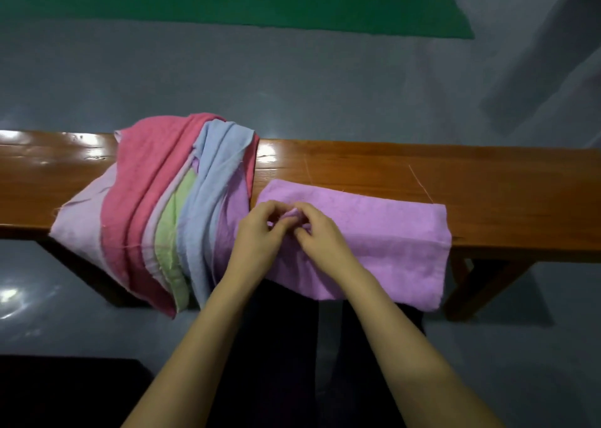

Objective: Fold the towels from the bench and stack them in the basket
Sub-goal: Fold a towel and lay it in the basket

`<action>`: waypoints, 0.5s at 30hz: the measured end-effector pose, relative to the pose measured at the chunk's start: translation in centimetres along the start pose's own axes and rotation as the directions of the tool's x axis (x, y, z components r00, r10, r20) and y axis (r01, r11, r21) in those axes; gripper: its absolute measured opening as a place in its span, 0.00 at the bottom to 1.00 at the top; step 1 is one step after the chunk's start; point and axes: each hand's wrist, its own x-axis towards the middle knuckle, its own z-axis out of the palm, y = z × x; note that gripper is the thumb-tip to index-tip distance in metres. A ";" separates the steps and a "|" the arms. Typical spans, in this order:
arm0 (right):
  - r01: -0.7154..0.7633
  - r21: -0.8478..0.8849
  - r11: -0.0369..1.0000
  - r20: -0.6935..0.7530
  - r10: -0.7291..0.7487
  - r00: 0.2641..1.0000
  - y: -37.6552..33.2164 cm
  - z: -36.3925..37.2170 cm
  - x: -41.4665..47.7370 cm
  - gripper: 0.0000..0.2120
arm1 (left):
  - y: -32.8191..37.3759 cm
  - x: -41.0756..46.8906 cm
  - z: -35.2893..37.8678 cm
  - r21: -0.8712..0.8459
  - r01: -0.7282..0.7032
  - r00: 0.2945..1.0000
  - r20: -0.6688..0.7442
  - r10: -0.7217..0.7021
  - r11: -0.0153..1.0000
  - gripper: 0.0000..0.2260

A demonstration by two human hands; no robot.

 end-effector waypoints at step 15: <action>-0.102 0.396 0.912 0.042 0.093 0.995 3.3 -1.3 4.3 0.09 | -1.9 6.1 -0.3 0.558 0.327 0.920 -0.005 -0.391 0.763 0.30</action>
